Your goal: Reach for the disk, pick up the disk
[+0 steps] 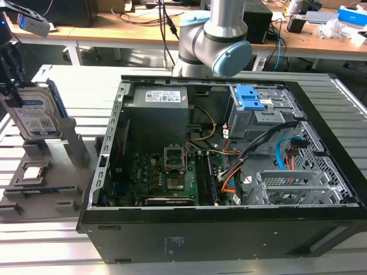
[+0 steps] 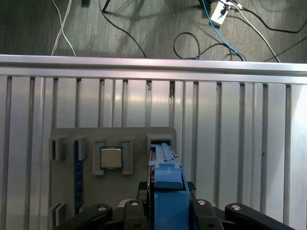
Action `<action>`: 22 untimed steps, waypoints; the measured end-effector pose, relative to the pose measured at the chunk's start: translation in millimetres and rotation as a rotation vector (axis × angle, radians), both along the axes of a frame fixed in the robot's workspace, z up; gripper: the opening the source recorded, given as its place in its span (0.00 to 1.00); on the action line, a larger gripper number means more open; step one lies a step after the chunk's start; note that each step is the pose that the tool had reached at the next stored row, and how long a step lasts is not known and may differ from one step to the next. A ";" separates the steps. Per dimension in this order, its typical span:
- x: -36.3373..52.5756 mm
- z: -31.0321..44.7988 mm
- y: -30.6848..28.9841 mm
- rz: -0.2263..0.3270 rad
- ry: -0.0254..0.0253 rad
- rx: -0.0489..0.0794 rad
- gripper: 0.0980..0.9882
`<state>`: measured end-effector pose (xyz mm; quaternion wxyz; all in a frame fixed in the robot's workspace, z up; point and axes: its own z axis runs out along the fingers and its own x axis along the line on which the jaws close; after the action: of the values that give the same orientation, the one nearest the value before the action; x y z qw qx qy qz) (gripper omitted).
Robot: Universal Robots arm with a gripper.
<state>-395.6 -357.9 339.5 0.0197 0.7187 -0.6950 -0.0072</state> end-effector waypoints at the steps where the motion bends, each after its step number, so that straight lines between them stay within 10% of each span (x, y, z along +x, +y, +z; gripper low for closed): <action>1: 0.0 0.9 0.0 0.000 0.0000 0.000 0.30; 22: 0.1 19.9 0.2 0.000 0.0001 -0.004 0.30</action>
<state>-395.5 -357.7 359.4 0.0213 0.7186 -0.6950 -0.0057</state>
